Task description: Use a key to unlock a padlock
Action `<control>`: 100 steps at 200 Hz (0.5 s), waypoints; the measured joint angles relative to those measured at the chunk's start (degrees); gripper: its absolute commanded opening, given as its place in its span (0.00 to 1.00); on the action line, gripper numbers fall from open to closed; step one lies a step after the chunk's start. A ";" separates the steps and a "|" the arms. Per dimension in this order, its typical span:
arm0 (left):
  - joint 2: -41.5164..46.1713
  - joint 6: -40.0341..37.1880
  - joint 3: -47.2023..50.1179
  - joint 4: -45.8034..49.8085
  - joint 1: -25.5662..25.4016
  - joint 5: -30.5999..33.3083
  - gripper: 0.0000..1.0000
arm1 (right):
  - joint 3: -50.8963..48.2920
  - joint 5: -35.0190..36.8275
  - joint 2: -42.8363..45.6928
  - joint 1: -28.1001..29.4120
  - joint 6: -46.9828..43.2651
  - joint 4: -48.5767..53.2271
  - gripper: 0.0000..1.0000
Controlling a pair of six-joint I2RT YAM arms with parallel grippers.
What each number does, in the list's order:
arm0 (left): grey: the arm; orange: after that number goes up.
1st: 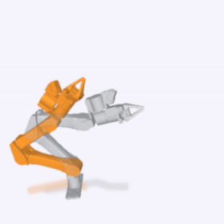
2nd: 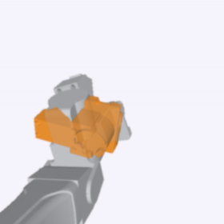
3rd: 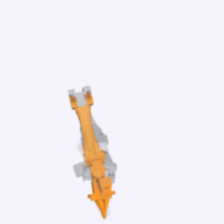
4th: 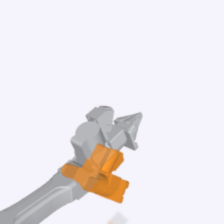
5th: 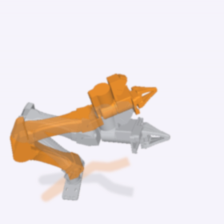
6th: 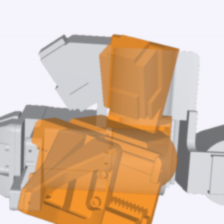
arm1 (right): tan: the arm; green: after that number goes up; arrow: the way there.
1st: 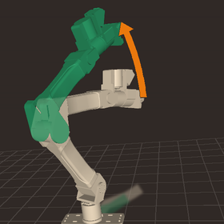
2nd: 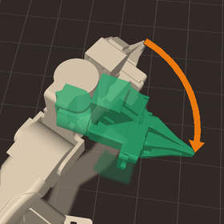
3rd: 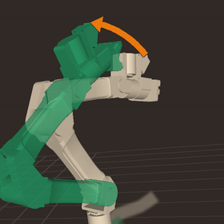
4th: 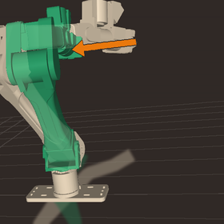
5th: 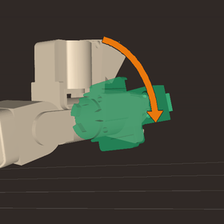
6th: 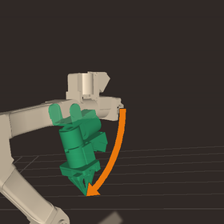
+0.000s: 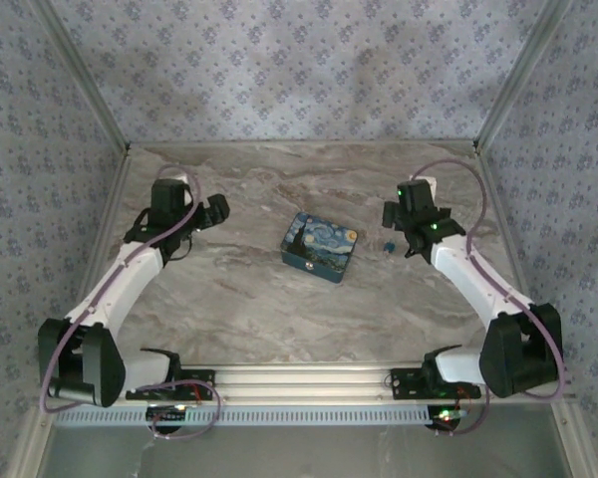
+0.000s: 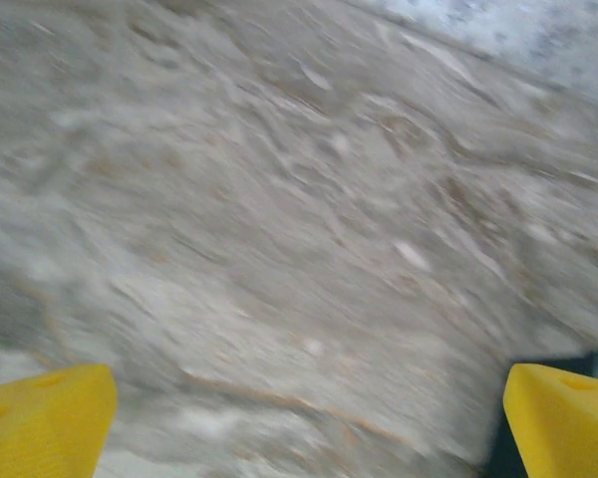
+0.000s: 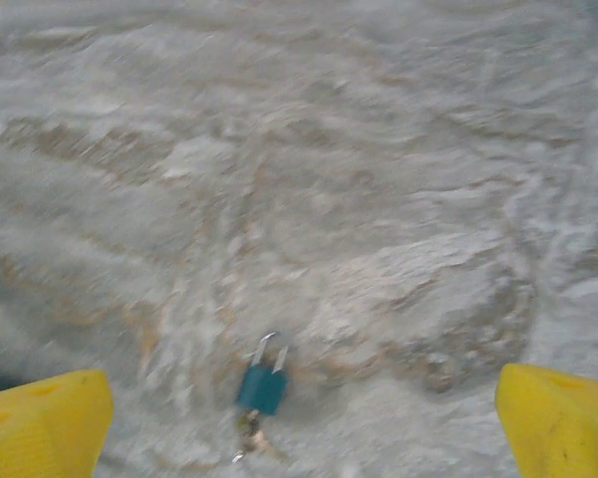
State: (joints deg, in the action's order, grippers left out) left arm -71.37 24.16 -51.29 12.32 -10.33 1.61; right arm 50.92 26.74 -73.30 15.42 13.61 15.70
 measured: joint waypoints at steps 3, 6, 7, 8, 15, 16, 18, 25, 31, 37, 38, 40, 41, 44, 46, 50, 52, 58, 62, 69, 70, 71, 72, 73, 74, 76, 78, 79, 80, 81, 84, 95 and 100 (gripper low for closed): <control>0.02 -0.74 0.63 -0.74 0.39 0.61 1.00 | -1.20 0.59 0.37 -0.13 -0.44 -1.29 1.00; 0.11 -1.60 1.38 -1.73 0.87 1.22 1.00 | -2.43 1.27 0.72 -0.31 -1.07 -2.71 1.00; 0.15 -2.01 1.79 -2.23 1.11 1.57 1.00 | -3.04 1.53 0.87 -0.35 -1.33 -3.43 1.00; 0.15 -2.16 1.99 -2.47 1.22 1.66 1.00 | -3.32 1.64 0.94 -0.37 -1.40 -3.74 1.00; 0.24 -4.00 4.17 -4.79 2.45 2.84 1.00 | -6.36 3.15 1.46 -0.90 -2.78 -7.19 1.00; 0.24 -4.37 4.61 -5.16 2.69 3.10 1.00 | -6.93 3.43 1.53 -1.03 -2.97 -7.74 1.00; 0.22 -4.85 5.27 -5.84 3.08 3.45 1.00 | -7.78 3.87 1.62 -1.29 -3.39 -8.74 1.00; 0.09 -6.25 7.43 -7.85 4.37 4.39 1.00 | -10.43 4.68 1.68 -2.10 -4.48 -11.72 1.00; -0.22 -7.52 9.57 -9.79 5.68 5.20 1.00 | -12.46 5.16 1.62 -2.86 -5.25 -13.97 1.00; -0.79 -8.59 11.39 -11.80 6.88 5.81 1.00 | -14.43 5.46 1.49 -3.87 -5.75 -16.09 1.00; -0.90 -8.74 11.58 -12.09 7.04 5.88 1.00 | -14.62 5.49 1.46 -4.00 -5.81 -16.35 1.00; -1.20 -9.18 12.15 -12.70 7.45 6.12 1.00 | -15.19 5.46 1.40 -4.35 -5.81 -17.03 1.00; -1.27 -9.29 12.33 -12.94 7.58 6.21 1.00 | -15.54 5.46 1.38 -4.59 -5.92 -17.51 1.00; -1.90 -9.88 13.20 -14.16 8.22 6.67 1.00 | -16.26 5.57 1.25 -5.01 -6.10 -18.38 1.00; -2.34 -10.32 13.70 -14.97 8.63 7.04 1.00 | -16.72 5.60 1.20 -5.33 -6.14 -19.15 1.00; -3.06 -10.82 14.47 -16.09 9.14 7.39 1.00 | -17.57 5.66 1.01 -5.86 -6.32 -20.39 1.00; -3.63 -11.23 14.91 -16.83 9.46 7.69 1.00 | -18.08 5.75 0.87 -6.16 -6.54 -21.14 1.00; -5.31 -12.24 16.06 -19.12 10.21 8.44 1.00 | -19.47 5.75 0.57 -6.95 -6.88 -23.78 1.00; -6.25 -12.74 16.61 -20.35 10.51 8.74 1.00 | -20.28 5.68 0.46 -7.26 -7.13 -25.40 1.00; -8.33 -13.66 17.79 -23.23 11.10 9.22 1.00 | -21.84 5.51 0.02 -7.76 -7.63 -28.52 1.00; -8.50 -13.68 17.90 -23.45 11.13 9.27 1.00 | -21.99 5.49 -0.04 -7.80 -7.67 -28.81 1.00; -8.87 -13.79 18.12 -23.98 11.21 9.33 1.00 | -22.14 5.44 -0.13 -7.85 -7.72 -29.11 1.00; -9.05 -13.90 18.21 -24.26 11.26 9.40 1.00 | -22.43 5.35 -0.28 -7.96 -7.76 -29.77 1.00; -9.20 -13.99 18.32 -24.48 11.32 9.44 1.00 | -22.56 5.31 -0.33 -8.00 -7.82 -30.03 1.00; -9.51 -14.08 18.53 -24.85 11.41 9.53 1.00 | -22.82 5.27 -0.42 -8.09 -7.96 -30.58 1.00; -9.94 -14.27 18.82 -25.57 11.54 9.62 1.00 | -23.17 5.18 -0.61 -8.20 -8.11 -31.39 1.00; -10.34 -14.40 19.15 -26.14 11.61 9.66 1.00 | -23.56 5.09 -0.92 -8.31 -8.28 -32.35 1.00; -10.47 -14.49 19.23 -26.32 11.63 9.68 0.99 | -23.71 5.05 -1.01 -8.35 -8.33 -32.68 1.00; -10.56 -14.58 19.34 -26.53 11.65 9.70 0.99 | -23.82 5.01 -1.07 -8.37 -8.35 -33.00 1.00; -10.71 -14.67 19.54 -26.93 11.72 9.77 1.00 | -24.06 4.92 -1.22 -8.44 -8.35 -33.66 1.00; -11.08 -14.78 19.93 -27.76 11.87 9.79 1.00 | -24.55 4.79 -1.64 -8.55 -8.68 -34.88 1.00; -11.56 -15.47 22.03 -32.57 12.22 9.57 1.00 | -26.51 4.13 -3.34 -9.01 -9.53 -40.26 1.00; -11.72 -15.87 22.93 -34.91 12.22 9.33 1.00 | -27.32 3.58 -4.00 -9.29 -9.73 -42.21 1.00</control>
State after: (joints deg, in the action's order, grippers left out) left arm -83.09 8.29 -28.36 -22.59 1.89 10.94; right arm 23.59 30.33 -77.30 6.13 3.88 -26.50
